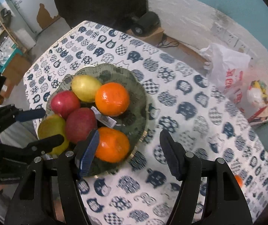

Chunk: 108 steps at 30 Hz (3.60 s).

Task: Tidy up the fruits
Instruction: 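Withdraw both open tools from the plate toward the bananas and tangerines, then grasp a banana bunch with the left tool while the right tool grasps a tangerine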

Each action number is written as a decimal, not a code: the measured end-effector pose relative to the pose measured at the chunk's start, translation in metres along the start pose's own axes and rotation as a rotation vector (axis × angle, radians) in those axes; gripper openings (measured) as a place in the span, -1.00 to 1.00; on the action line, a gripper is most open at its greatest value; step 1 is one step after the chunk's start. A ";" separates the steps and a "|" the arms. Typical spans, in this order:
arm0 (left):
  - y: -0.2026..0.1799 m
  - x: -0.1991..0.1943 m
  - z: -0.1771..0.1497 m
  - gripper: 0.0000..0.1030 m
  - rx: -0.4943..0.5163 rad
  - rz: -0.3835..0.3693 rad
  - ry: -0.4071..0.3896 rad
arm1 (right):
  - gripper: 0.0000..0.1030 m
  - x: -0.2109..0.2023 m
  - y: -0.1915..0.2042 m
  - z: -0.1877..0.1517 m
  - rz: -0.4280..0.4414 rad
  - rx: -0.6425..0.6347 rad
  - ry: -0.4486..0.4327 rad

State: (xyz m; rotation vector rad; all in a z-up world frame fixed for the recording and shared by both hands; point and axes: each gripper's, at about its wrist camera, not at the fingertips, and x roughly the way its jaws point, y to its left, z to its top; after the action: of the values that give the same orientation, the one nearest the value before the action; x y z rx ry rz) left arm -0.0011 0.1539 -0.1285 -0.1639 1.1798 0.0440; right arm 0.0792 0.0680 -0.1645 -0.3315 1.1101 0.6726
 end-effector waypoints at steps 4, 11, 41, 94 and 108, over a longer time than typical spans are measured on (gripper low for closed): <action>-0.020 -0.007 0.001 0.41 0.039 -0.012 -0.018 | 0.31 -0.018 -0.011 -0.016 -0.037 0.015 0.008; -0.061 -0.017 0.000 0.43 0.123 -0.043 -0.026 | 0.31 -0.048 -0.040 -0.047 -0.077 0.065 0.015; -0.247 0.016 -0.040 0.56 0.539 -0.193 0.087 | 0.31 -0.105 -0.175 -0.195 -0.214 0.435 0.052; -0.342 0.110 -0.076 -0.19 0.846 -0.309 0.270 | 0.31 -0.080 -0.219 -0.259 -0.195 0.634 0.101; -0.284 0.088 -0.054 -0.29 0.700 -0.275 0.240 | 0.31 -0.076 -0.203 -0.221 -0.152 0.530 0.034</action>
State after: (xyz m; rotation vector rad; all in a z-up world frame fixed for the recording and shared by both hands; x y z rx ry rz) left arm 0.0169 -0.1395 -0.1997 0.2960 1.3363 -0.6392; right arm 0.0321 -0.2349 -0.2058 0.0289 1.2358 0.2227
